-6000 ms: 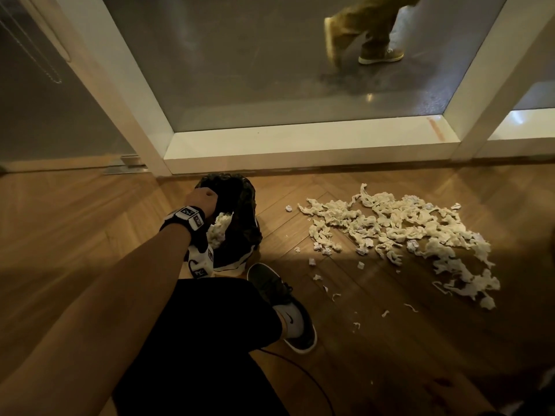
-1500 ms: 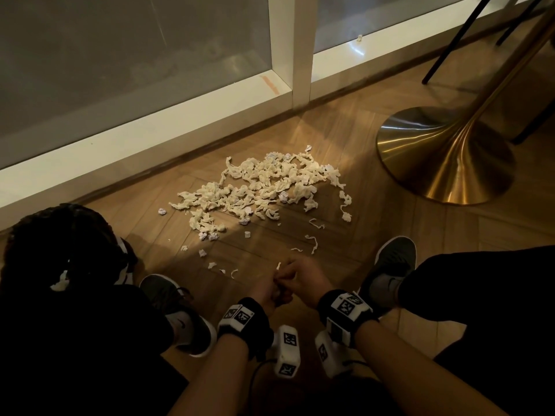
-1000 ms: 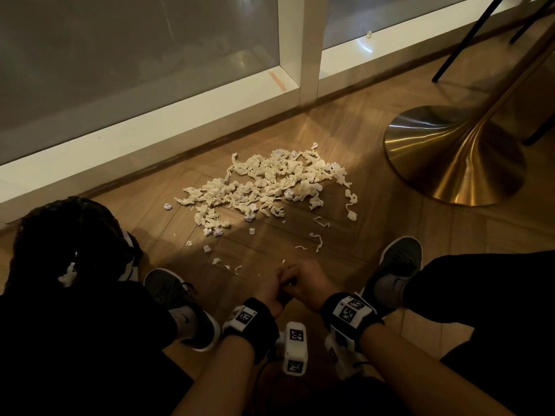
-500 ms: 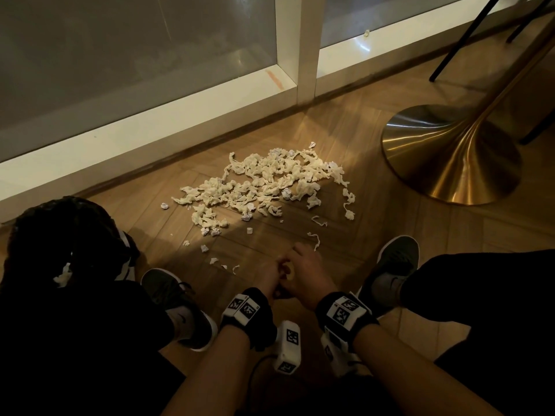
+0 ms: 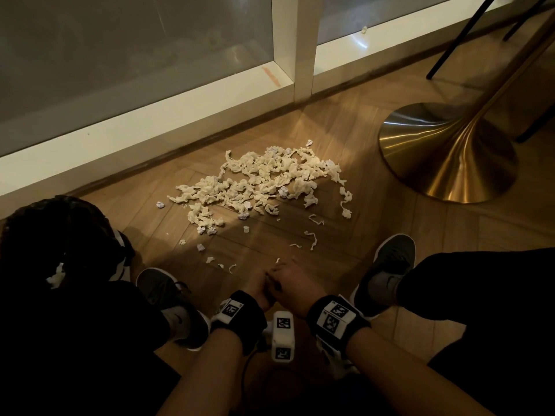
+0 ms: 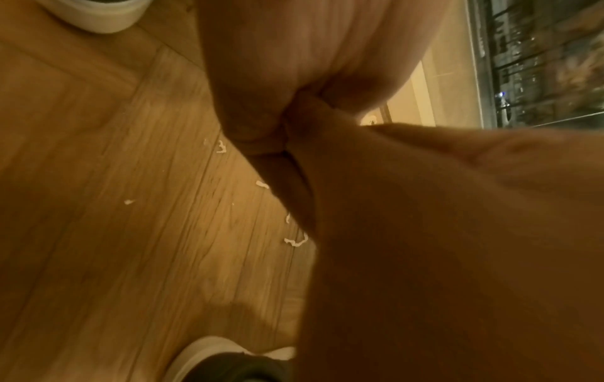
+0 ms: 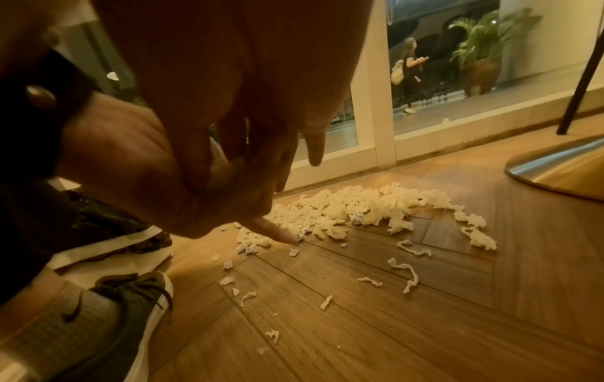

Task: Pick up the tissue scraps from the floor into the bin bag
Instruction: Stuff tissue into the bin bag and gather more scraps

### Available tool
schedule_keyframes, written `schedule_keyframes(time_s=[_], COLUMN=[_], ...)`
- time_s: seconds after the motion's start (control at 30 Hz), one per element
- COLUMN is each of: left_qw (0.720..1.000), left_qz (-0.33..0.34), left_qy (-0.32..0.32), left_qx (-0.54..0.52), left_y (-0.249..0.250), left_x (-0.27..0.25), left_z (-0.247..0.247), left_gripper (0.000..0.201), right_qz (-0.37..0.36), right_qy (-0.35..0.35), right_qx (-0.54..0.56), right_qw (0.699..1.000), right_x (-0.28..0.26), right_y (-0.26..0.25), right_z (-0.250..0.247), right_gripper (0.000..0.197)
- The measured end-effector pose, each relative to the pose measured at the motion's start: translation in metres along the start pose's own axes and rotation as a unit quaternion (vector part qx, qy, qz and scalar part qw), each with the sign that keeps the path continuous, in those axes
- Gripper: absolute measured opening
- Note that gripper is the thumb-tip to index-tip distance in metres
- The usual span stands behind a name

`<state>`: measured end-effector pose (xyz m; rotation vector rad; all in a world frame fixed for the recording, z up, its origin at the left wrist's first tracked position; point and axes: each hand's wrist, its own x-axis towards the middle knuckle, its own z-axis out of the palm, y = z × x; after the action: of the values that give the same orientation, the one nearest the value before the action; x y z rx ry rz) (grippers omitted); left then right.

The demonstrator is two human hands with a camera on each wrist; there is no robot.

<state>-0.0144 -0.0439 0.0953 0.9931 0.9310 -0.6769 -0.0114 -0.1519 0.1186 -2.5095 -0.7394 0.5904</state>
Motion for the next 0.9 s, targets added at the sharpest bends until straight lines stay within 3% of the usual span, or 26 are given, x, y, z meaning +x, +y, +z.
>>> schedule_keyframes(time_s=[0.17, 0.33, 0.47, 0.63, 0.73, 0.83, 0.9], left_qw=[0.997, 0.991, 0.986, 0.995, 0.996, 0.994, 0.993], left_qz=[0.002, 0.031, 0.065, 0.088, 0.075, 0.086, 0.092], left_qy=[-0.005, -0.036, -0.053, -0.001, 0.013, 0.061, 0.070], left_qx=[-0.077, -0.126, -0.141, -0.046, -0.035, -0.036, -0.035], left_y=[0.001, 0.004, 0.004, -0.006, -0.006, -0.001, 0.004], left_x=[0.000, 0.000, 0.005, 0.019, 0.023, 0.024, 0.021], left_z=[0.006, 0.013, 0.016, 0.013, 0.003, -0.006, -0.010], left_gripper=[0.060, 0.051, 0.048, 0.042, 0.043, 0.032, 0.028], right_qz=[0.002, -0.021, -0.003, 0.000, -0.010, -0.020, -0.012], right_qy=[0.056, 0.148, 0.209, 0.164, 0.090, 0.012, 0.012], right_qx=[0.033, 0.146, 0.135, 0.040, 0.051, 0.073, 0.119], right_qw=[0.998, 0.978, 0.969, 0.986, 0.995, 0.997, 0.993], right_x=[0.002, 0.004, 0.009, 0.007, 0.007, 0.006, 0.007], right_y=[0.006, 0.015, 0.021, 0.016, 0.018, 0.016, 0.011], right_z=[0.002, -0.002, -0.003, -0.001, 0.000, 0.001, 0.001], right_gripper=[0.025, 0.012, 0.007, 0.014, 0.020, 0.031, 0.034])
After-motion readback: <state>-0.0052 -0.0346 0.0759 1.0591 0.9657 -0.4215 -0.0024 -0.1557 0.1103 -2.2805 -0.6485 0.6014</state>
